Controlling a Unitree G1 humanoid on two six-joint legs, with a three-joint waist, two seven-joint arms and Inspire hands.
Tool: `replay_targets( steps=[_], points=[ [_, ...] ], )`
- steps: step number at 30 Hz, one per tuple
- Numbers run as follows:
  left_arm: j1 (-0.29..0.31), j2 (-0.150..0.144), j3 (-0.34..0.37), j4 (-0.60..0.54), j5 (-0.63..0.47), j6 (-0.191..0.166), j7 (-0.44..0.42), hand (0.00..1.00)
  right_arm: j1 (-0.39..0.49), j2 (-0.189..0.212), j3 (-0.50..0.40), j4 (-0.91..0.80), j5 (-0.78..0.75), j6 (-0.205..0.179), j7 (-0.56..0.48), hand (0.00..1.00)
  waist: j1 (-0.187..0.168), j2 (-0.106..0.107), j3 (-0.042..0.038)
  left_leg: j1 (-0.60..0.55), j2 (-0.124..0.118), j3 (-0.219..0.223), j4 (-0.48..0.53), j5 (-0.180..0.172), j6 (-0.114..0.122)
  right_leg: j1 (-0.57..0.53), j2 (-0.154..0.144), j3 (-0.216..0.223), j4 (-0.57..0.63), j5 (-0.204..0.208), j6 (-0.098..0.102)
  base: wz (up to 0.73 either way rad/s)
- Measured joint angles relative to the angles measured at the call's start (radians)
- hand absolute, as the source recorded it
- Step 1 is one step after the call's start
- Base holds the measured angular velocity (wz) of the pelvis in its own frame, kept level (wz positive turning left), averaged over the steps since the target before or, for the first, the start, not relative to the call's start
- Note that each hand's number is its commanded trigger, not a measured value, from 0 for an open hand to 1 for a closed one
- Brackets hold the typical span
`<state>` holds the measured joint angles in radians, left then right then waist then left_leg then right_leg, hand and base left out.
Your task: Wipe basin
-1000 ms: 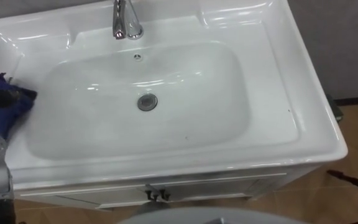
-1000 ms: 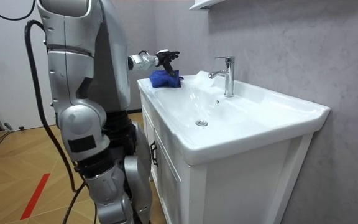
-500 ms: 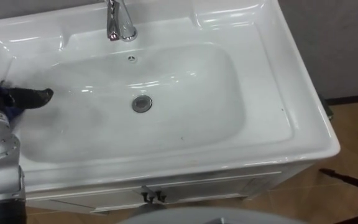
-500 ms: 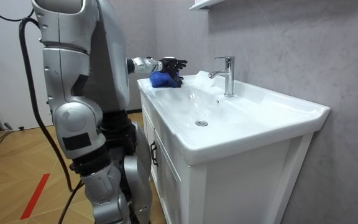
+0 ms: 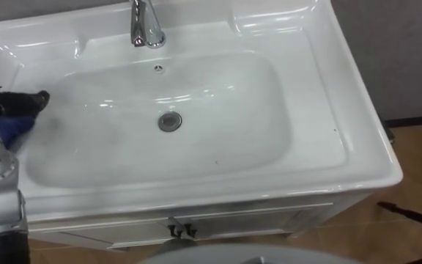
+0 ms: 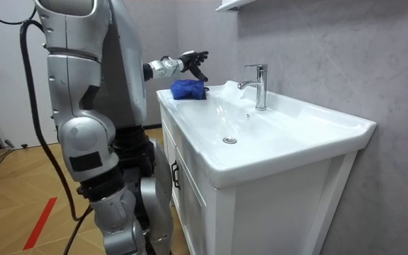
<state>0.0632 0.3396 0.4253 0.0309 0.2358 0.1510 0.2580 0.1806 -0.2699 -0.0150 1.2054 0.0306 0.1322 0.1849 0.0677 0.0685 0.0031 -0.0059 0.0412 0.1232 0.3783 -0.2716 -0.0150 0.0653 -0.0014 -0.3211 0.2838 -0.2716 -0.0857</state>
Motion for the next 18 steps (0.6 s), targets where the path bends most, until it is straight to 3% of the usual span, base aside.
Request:
replay_targets(
  steps=[4,14,16,18],
  points=[
    [-0.014,0.006,0.031,-0.001,0.011,-0.034,0.049,0.0,0.008,0.001,-0.008,-0.006,0.011,-0.003,-0.003,0.0,0.015,0.005,0.0002,0.002,0.0,0.005,-0.001,0.0,0.0,0.002,0.0,0.002,-0.004,0.0,0.0,-0.01],
    [0.014,0.007,0.105,0.006,0.01,-0.055,0.173,0.0,0.017,0.001,-0.008,-0.008,0.012,-0.01,-0.007,0.0,0.06,0.009,0.0,0.0,-0.004,-0.012,-0.003,0.0,0.0,0.002,0.001,0.003,-0.009,0.0,0.0,0.0],
    [0.03,0.029,0.146,0.078,-0.019,-0.095,0.195,0.0,0.021,-0.003,-0.01,-0.006,0.005,-0.011,-0.008,0.0,0.078,0.012,-0.002,-0.001,-0.005,-0.017,-0.006,0.0,0.0,0.002,0.001,0.004,-0.005,-0.001,-0.001,-0.06],
    [0.046,0.04,0.204,0.143,-0.052,-0.107,0.216,0.0,0.019,-0.005,-0.017,-0.007,-0.001,-0.01,-0.009,0.0,0.083,0.016,-0.0044,0.001,-0.005,-0.016,-0.007,0.0,0.0,0.0,0.001,0.005,-0.006,-0.002,-0.001,-0.03]
  ],
)
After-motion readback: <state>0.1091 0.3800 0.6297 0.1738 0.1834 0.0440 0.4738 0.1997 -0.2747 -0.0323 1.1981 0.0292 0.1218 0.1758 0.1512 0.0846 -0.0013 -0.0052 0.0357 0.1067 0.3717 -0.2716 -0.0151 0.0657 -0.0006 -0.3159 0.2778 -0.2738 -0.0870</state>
